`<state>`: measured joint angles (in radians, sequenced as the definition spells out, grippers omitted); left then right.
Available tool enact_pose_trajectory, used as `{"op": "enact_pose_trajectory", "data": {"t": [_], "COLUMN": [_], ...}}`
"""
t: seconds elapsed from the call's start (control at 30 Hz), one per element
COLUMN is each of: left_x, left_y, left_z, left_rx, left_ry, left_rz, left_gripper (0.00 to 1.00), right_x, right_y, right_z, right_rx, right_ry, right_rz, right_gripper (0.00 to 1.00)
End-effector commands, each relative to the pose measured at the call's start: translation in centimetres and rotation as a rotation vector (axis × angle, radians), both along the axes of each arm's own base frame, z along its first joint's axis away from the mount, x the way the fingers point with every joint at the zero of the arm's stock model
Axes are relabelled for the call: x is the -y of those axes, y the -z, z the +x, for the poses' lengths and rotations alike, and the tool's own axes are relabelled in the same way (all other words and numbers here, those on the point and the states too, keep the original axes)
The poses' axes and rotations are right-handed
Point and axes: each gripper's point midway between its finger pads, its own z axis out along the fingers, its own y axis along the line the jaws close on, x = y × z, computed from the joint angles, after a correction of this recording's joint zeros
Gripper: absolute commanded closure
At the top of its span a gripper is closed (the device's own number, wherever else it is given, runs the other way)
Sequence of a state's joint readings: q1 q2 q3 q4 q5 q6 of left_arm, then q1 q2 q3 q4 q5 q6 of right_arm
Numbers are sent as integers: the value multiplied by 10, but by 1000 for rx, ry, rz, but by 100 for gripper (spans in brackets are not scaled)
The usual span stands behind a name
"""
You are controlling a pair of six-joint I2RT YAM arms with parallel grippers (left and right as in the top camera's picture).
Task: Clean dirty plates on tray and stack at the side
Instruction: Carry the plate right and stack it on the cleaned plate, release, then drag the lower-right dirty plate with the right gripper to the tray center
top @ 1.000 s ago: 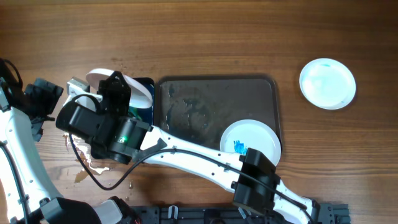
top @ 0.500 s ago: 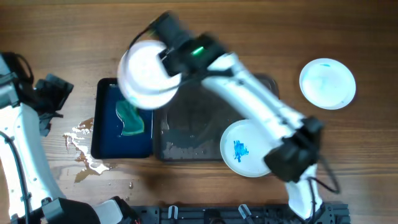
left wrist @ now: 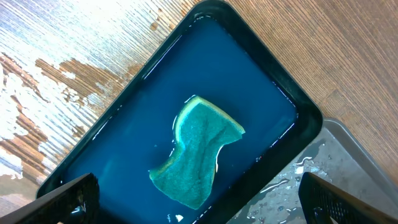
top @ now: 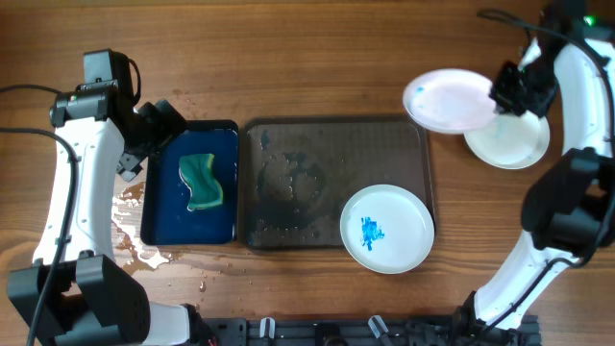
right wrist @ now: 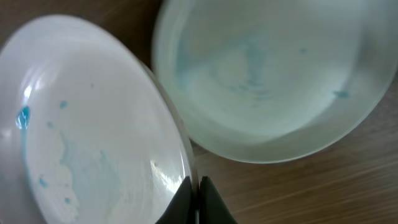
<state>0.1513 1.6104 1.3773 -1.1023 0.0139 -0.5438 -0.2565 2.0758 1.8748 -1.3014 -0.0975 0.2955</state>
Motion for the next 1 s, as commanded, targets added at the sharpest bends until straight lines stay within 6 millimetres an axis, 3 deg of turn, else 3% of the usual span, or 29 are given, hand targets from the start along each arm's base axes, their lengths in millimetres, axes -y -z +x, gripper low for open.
{"op": "enact_pose_trajectory", "data": {"t": [0.0,0.1,0.27,0.47,0.5,0.53,0.6,0.67,0.73,0.8,0.9,0.97], "left_x": [2,2,2,2,2,2,2,2,2,2,2,2], "left_y": [5,5,5,5,5,5,5,5,5,5,5,5], "left_z": [-1,0,0,-1,-1,-1,-1,-1,-1,-1,-1,-1], "left_rx": [-12,-12,-11,-13,-15,-15,-14,-15,-14,-14,-15,-15], "left_ry": [-10,-10,-10,-10,-10,-10,-10,-10,-10,-10,-10,-10], "left_rz": [-10,-10,-9,-10,-10,-10,-10,-10,-10,-10,-10,-9], "left_gripper": [0,0,0,0,0,0,0,0,0,0,0,0], "right_x": [16,46,94,110,110,111,109,95,64,30,-31,-45], "right_y": [29,46,49,49,49,49,48,46,36,21,-1,-12], "right_z": [-15,-30,-49,-54,-53,-52,-52,-42,-26,-13,-6,-17], "right_rx": [-30,-42,-37,-25,-21,-17,-16,22,82,128,128,72], "right_ry": [88,194,373,406,405,393,378,330,258,140,-72,-80], "right_rz": [43,56,61,49,48,46,49,117,244,300,198,27], "right_gripper": [95,95,96,94,62,43,47,40,47,47,46,47]}}
